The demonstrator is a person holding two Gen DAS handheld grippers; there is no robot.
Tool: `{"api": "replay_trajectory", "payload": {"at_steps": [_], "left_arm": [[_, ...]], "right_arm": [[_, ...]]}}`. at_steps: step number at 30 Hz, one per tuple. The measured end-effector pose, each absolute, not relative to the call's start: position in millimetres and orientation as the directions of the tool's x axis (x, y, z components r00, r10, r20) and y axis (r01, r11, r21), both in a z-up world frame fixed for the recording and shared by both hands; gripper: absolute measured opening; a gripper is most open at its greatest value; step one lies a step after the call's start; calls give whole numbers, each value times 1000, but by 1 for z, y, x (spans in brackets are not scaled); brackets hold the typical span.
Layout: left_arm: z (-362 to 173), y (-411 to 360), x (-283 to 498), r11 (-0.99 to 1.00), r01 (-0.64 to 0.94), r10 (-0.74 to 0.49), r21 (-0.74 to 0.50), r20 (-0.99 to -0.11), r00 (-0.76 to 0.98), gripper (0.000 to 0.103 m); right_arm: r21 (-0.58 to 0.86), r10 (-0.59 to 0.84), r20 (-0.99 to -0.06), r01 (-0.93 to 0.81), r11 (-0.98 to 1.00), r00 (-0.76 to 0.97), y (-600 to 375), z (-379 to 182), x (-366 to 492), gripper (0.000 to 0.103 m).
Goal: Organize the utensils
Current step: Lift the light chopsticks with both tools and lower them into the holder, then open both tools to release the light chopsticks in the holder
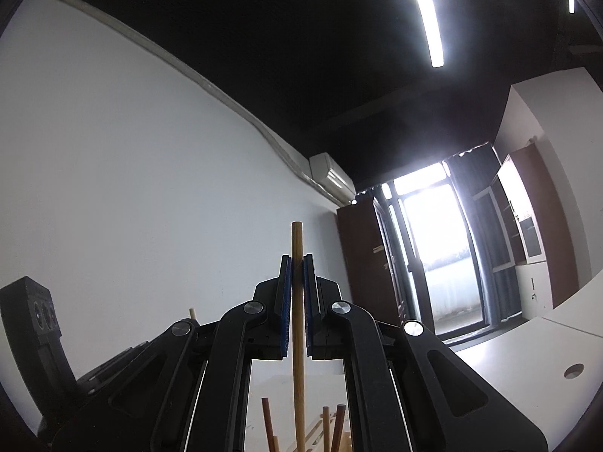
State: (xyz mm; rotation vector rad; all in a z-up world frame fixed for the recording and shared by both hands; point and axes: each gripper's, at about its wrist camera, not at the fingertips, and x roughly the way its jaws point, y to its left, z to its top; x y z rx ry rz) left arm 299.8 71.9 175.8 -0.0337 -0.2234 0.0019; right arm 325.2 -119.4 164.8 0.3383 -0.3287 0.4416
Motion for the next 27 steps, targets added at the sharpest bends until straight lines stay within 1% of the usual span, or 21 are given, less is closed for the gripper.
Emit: {"api": "replay_trajectory", "payload": {"at_steps": [2, 4, 7, 13, 17, 27], "left_arm": [[170, 73, 309, 999, -1, 8, -38, 188, 982, 4], [164, 72, 320, 999, -8, 13, -33, 136, 991, 4], [156, 76, 333, 999, -10, 13, -42, 60, 998, 4], [145, 88, 341, 998, -12, 9, -67, -36, 999, 4], [139, 97, 343, 997, -12, 7, -74, -67, 998, 4], [128, 110, 345, 996, 17, -29, -92, -131, 991, 4]], "right_arm": [[248, 365, 356, -463, 851, 861, -116, 161, 334, 7], [264, 372, 321, -460, 848, 871, -115, 156, 344, 7], [281, 397, 252, -459, 842, 883, -111, 149, 358, 7], [292, 411, 153, -439, 850, 899, -105, 142, 363, 7], [282, 428, 108, -440, 852, 897, -99, 136, 361, 7], [230, 440, 31, -435, 871, 897, -86, 127, 347, 7]]}}
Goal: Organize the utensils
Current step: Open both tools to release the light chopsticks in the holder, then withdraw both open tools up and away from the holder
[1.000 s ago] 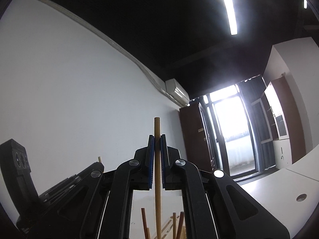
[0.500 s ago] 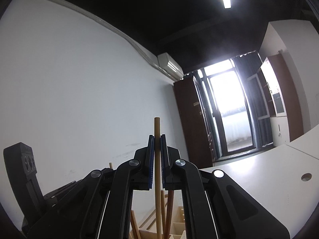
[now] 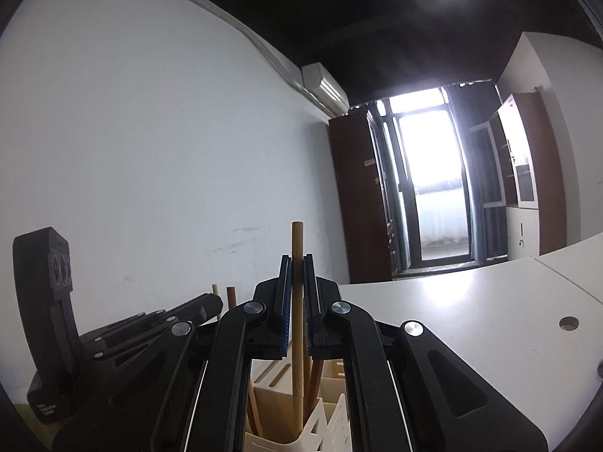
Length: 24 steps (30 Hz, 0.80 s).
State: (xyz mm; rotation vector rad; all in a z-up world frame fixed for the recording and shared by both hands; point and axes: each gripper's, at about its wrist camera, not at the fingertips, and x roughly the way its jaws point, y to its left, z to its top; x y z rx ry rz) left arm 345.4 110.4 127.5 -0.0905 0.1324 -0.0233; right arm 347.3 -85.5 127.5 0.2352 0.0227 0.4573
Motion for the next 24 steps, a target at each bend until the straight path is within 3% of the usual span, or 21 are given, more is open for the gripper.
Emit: {"api": "replay_trajectory", "payload": {"at_steps": [13, 24], "left_arm": [[116, 115, 342, 995, 50, -68, -90, -204, 977, 5], [109, 114, 342, 996, 49, -65, -72, -237, 969, 5]], "right_arm": [[208, 457, -85, -432, 877, 886, -79, 125, 351, 7], [199, 430, -130, -401, 894, 894, -79, 122, 355, 8]]}}
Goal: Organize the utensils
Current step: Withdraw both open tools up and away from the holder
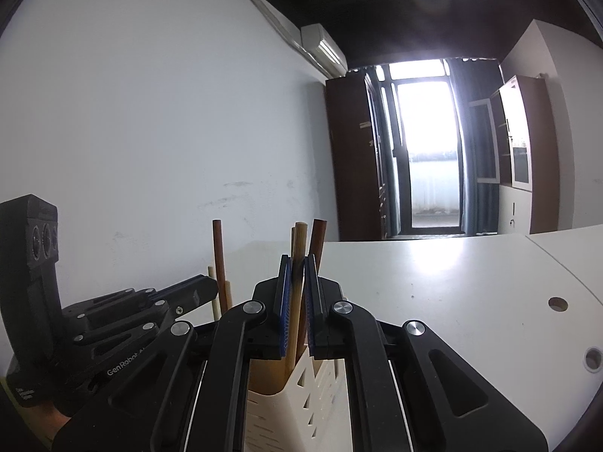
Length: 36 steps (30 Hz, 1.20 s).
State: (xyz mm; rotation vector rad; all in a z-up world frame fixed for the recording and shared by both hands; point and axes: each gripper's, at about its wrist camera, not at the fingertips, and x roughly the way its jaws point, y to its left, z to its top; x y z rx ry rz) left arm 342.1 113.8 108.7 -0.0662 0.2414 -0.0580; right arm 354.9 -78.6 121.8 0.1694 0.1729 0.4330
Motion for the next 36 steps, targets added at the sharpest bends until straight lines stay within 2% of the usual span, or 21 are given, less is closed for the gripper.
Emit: {"api": "replay_trajectory", "payload": {"at_steps": [6, 7, 8, 10, 15, 18, 22, 27, 36], "left_arm": [[116, 123, 341, 993, 48, -72, -107, -234, 970, 5], [117, 124, 340, 993, 45, -69, -108, -230, 971, 5], [118, 125, 339, 993, 43, -68, -111, -226, 972, 7], [121, 127, 336, 992, 46, -71, -115, -222, 973, 10], [123, 127, 333, 992, 50, -74, -116, -222, 972, 21], [124, 126, 332, 992, 50, -75, -114, -228, 971, 21], [125, 127, 328, 993, 34, -62, -116, -253, 965, 22], [127, 125, 322, 993, 22, -55, -116, -294, 954, 32], [119, 114, 303, 998, -3, -24, -71, -375, 927, 42]], "right_arm": [[198, 420, -139, -390, 899, 897, -79, 122, 358, 9], [202, 416, -142, -385, 900, 898, -80, 122, 359, 13], [206, 415, -146, -382, 901, 898, -81, 122, 360, 18], [211, 412, -153, -378, 901, 898, -82, 121, 361, 22], [211, 405, -162, -369, 905, 900, -82, 120, 363, 22], [212, 401, -169, -365, 907, 900, -83, 120, 364, 27], [212, 391, -180, -352, 912, 903, -86, 120, 363, 30], [224, 374, -222, -326, 918, 901, -89, 119, 366, 38], [189, 356, -281, -312, 931, 891, -81, 118, 344, 49]]}}
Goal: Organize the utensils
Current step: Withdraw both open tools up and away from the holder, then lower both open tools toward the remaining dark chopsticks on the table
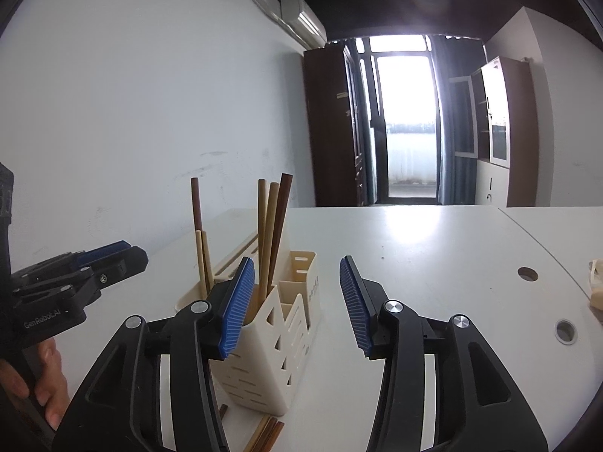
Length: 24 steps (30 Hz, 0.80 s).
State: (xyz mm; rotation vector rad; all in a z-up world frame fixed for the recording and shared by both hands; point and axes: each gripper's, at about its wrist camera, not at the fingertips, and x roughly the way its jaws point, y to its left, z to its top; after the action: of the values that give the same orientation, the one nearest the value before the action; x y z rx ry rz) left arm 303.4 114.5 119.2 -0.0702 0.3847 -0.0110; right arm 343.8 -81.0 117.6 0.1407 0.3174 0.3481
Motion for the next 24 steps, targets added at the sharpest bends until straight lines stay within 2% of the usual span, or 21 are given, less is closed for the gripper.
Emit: {"api": "replay_trajectory", "payload": {"at_steps": [12, 24], "left_arm": [[86, 110, 287, 998, -50, 19, -45, -528, 849, 50], [53, 109, 290, 999, -49, 42, 9, -684, 729, 56]], "right_arm": [[170, 349, -371, -306, 937, 861, -74, 105, 319, 57], [79, 288, -549, -294, 953, 785, -60, 80, 307, 61]]}}
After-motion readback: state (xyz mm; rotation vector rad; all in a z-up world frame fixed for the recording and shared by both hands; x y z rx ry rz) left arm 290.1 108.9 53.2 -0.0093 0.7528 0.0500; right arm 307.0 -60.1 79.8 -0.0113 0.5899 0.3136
